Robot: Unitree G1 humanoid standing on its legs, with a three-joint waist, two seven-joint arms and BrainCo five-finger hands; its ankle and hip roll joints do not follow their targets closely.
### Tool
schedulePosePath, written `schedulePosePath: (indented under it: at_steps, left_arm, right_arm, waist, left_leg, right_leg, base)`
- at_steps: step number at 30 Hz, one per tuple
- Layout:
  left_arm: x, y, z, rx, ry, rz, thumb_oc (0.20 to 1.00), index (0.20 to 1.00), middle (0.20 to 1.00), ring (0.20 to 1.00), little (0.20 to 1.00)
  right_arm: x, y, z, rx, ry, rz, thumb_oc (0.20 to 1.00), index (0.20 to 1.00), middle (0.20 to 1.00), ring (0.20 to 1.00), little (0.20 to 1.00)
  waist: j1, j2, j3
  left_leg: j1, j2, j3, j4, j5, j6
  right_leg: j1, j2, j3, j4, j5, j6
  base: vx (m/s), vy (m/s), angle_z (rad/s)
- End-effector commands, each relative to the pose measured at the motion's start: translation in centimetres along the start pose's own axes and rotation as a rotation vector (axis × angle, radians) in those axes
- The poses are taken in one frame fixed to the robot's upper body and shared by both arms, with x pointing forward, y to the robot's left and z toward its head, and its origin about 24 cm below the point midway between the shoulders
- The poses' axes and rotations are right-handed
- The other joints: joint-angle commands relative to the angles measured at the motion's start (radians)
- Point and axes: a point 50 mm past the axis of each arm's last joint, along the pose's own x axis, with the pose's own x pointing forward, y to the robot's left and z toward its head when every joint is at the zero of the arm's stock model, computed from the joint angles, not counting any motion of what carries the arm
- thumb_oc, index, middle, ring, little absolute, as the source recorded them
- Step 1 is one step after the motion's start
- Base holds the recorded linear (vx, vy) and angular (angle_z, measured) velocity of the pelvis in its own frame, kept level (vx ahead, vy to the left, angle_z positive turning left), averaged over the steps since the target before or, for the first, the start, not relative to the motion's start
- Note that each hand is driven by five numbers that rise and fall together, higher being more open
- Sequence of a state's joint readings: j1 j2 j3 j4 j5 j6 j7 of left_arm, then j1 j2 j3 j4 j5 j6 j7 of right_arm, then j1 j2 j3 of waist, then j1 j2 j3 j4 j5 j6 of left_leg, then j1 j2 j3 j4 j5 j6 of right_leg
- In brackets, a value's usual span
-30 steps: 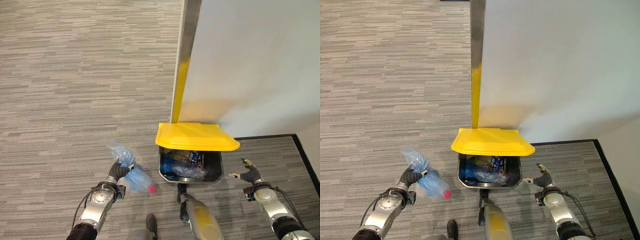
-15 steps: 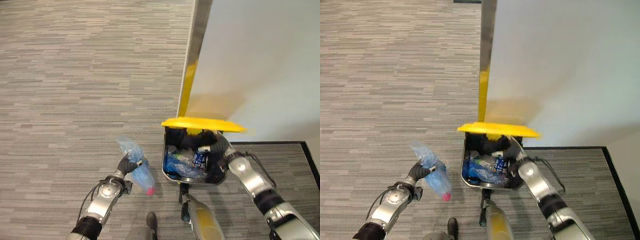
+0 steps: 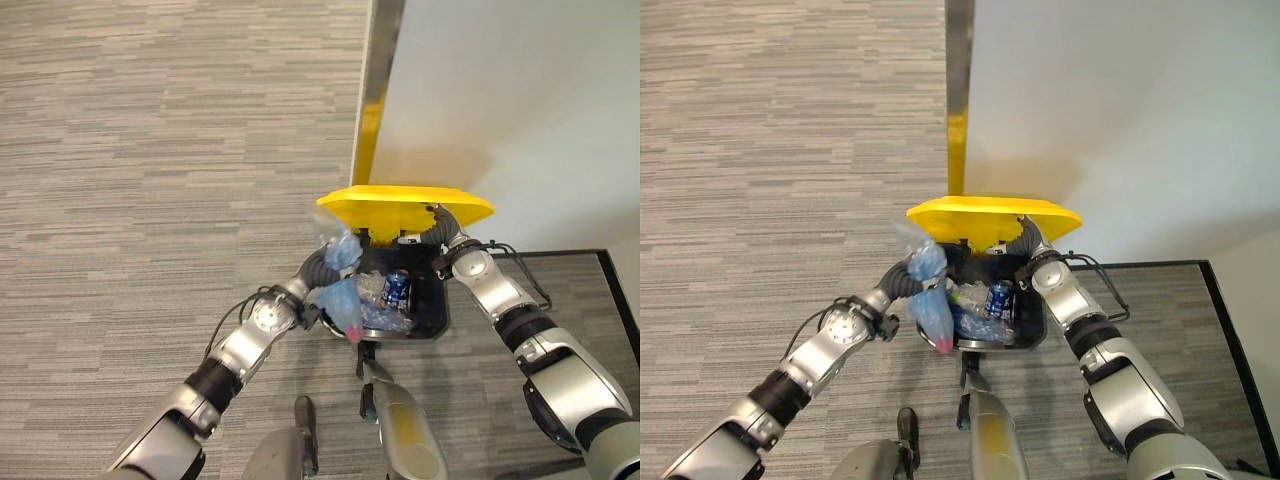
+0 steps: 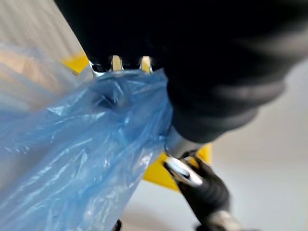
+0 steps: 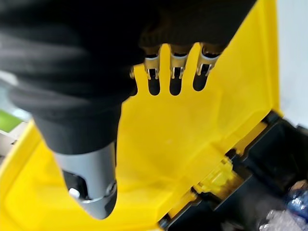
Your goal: Gather garbage on tea table into small bin, then transfer packed bag to large trash can.
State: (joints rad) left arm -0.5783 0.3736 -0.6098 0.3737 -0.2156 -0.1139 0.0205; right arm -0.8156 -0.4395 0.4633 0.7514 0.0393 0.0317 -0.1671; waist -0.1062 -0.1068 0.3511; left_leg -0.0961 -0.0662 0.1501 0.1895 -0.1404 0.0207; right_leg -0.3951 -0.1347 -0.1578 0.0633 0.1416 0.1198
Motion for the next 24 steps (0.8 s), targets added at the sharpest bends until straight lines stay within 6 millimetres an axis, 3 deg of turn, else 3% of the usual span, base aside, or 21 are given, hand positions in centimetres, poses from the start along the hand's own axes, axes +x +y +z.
schedulePosePath:
  at_steps: [1, 5, 7, 13, 14, 15, 16, 19, 24]
  left_arm:
    - [0.7, 0.6, 2.0, 0.021, -0.114, 0.054, 0.2, 0.2, 0.2, 0.2, 0.2]
    - [4.0, 1.2, 3.8, 0.156, -0.102, 0.102, 0.2, 0.2, 0.2, 0.2, 0.2]
    - [4.5, 1.6, 3.6, 0.201, -0.079, 0.118, 0.2, 0.2, 0.2, 0.2, 0.2]
    - [4.7, 3.2, 1.1, 0.401, 0.076, 0.168, 0.2, 0.2, 0.2, 0.2, 0.2]
    - [4.3, 3.6, -0.2, 0.454, 0.136, 0.179, 0.2, 0.2, 0.2, 0.2, 0.2]
    - [3.9, 3.8, -1.6, 0.48, 0.214, 0.186, 0.765, 0.765, 0.765, 0.765, 0.765]
    - [3.9, 3.8, -1.6, 0.48, 0.214, 0.186, 1.0, 1.0, 1.0, 1.0, 1.0]
    - [3.2, 3.7, -2.9, 0.502, 0.27, 0.178, 1.0, 1.0, 1.0, 1.0, 1.0]
    - [2.6, 3.0, -3.3, 0.461, 0.254, 0.152, 1.0, 1.0, 1.0, 1.0, 1.0]
  right_arm:
    - [1.4, -3.0, 4.8, -0.03, -0.143, -0.1, 1.0, 1.0, 1.0, 1.0, 1.0]
    - [2.2, -3.6, 7.9, -0.04, -0.212, -0.133, 1.0, 1.0, 1.0, 1.0, 1.0]
    - [2.3, -3.7, 8.2, -0.046, -0.218, -0.137, 1.0, 1.0, 1.0, 1.0, 1.0]
    - [2.2, -3.9, 10.2, -0.055, -0.298, -0.148, 1.0, 1.0, 1.0, 1.0, 1.0]
    - [1.8, -3.5, 10.6, -0.04, -0.337, -0.141, 1.0, 1.0, 1.0, 1.0, 1.0]
    - [1.5, -3.3, 10.8, -0.038, -0.359, -0.133, 1.0, 1.0, 1.0, 1.0, 1.0]
    - [1.5, -3.3, 10.8, -0.038, -0.358, -0.134, 1.0, 1.0, 1.0, 1.0, 1.0]
    - [0.9, -2.7, 10.4, -0.029, -0.38, -0.104, 1.0, 1.0, 1.0, 1.0, 1.0]
    - [0.1, -1.8, 9.0, -0.061, -0.38, -0.061, 1.0, 1.0, 1.0, 1.0, 1.0]
  waist:
    - [0.007, 0.003, 0.009]
    - [-0.03, 0.011, 0.049]
    - [-0.036, 0.015, 0.055]
    - [-0.06, 0.028, 0.082]
    - [-0.067, 0.022, 0.087]
    - [-0.067, 0.027, 0.091]
    - [-0.067, 0.027, 0.091]
    - [-0.068, 0.026, 0.094]
    - [-0.068, 0.029, 0.088]
  left_leg:
    - [0.038, -0.044, 0.042, 0.08, -0.178, 0.016]
    - [-0.024, -0.043, 0.066, 0.114, -0.173, 0.016]
    - [-0.034, -0.042, 0.068, 0.118, -0.172, 0.015]
    - [-0.084, -0.029, 0.079, 0.154, -0.182, 0.01]
    - [-0.098, -0.029, 0.085, 0.156, -0.178, 0.01]
    - [-0.105, -0.018, 0.092, 0.166, -0.187, 0.009]
    - [-0.105, -0.018, 0.092, 0.167, -0.187, 0.009]
    - [-0.109, -0.012, 0.094, 0.17, -0.193, 0.007]
    - [-0.092, -0.013, 0.087, 0.164, -0.197, 0.005]
  right_leg:
    - [-0.055, -0.013, 0.055, 0.008, 0.063, 0.046]
    - [-0.107, -0.015, 0.069, 0.03, 0.06, 0.047]
    - [-0.116, -0.016, 0.071, 0.032, 0.059, 0.046]
    - [-0.158, -0.011, 0.071, 0.042, 0.057, 0.045]
    - [-0.171, -0.016, 0.07, 0.041, 0.06, 0.044]
    - [-0.179, -0.01, 0.06, 0.048, 0.054, 0.043]
    - [-0.179, -0.01, 0.06, 0.048, 0.054, 0.043]
    - [-0.183, -0.012, 0.051, 0.053, 0.051, 0.043]
    - [-0.17, -0.012, 0.046, 0.05, 0.052, 0.041]
  base:
    - [-0.08, 0.036, -0.15]
    - [-0.08, 0.027, -0.15]
    - [-0.03, 0.001, -0.1]
    - [0.0, -0.011, -0.06]
    - [0.04, -0.035, 0.01]
    - [0.04, -0.035, -0.01]
    - [0.04, -0.027, -0.05]
    - [0.03, -0.02, -0.05]
    - [0.04, -0.014, 0.0]
